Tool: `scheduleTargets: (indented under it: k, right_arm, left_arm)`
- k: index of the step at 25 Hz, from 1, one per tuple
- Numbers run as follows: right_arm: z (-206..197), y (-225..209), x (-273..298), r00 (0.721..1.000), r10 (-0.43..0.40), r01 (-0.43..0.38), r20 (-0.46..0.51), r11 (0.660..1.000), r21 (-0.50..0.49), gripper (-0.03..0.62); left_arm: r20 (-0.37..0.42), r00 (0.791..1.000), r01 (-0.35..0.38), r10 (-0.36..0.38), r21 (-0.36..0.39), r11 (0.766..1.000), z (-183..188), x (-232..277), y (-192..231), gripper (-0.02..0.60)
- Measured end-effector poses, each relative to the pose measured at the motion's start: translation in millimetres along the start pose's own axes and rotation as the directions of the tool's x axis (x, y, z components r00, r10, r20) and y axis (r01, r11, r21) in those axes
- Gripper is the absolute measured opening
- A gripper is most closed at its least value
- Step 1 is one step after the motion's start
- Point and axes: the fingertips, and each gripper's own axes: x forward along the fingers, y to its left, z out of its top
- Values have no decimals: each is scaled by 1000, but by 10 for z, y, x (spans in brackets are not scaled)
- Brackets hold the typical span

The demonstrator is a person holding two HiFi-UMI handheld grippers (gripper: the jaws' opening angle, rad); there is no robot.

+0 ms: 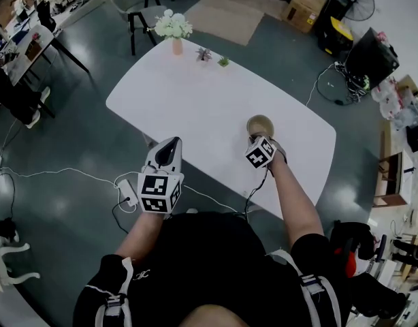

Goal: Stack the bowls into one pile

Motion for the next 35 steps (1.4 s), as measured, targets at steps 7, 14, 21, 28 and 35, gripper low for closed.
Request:
scheduleTargets:
  k: [7, 14, 21, 28, 35]
  right_arm:
    - [-101, -98, 172, 999, 24, -23, -26, 999, 37, 29]
    - [-122, -226, 304, 999, -10, 12, -32, 998, 56, 53]
    - [-59, -277, 317, 1000, 14, -17, 24, 994, 107, 151]
    - [190, -375, 83, 978, -4, -63, 206, 946, 319, 190]
    - [426, -747, -882, 844, -264, -98, 467, 781, 617, 57]
  left_arm:
    - [-20, 1000, -12, 12, 0, 1000, -42, 54, 31, 14]
    - [-41, 999, -35, 35, -2, 999, -95, 81, 100, 14]
    - [-50, 998, -45, 45, 6, 999, -75, 79, 91, 14]
    - [-43, 999, -21, 22, 13, 1000, -22, 189, 15, 14]
    - [-12, 998, 64, -63, 39, 997, 148, 351, -316, 14]
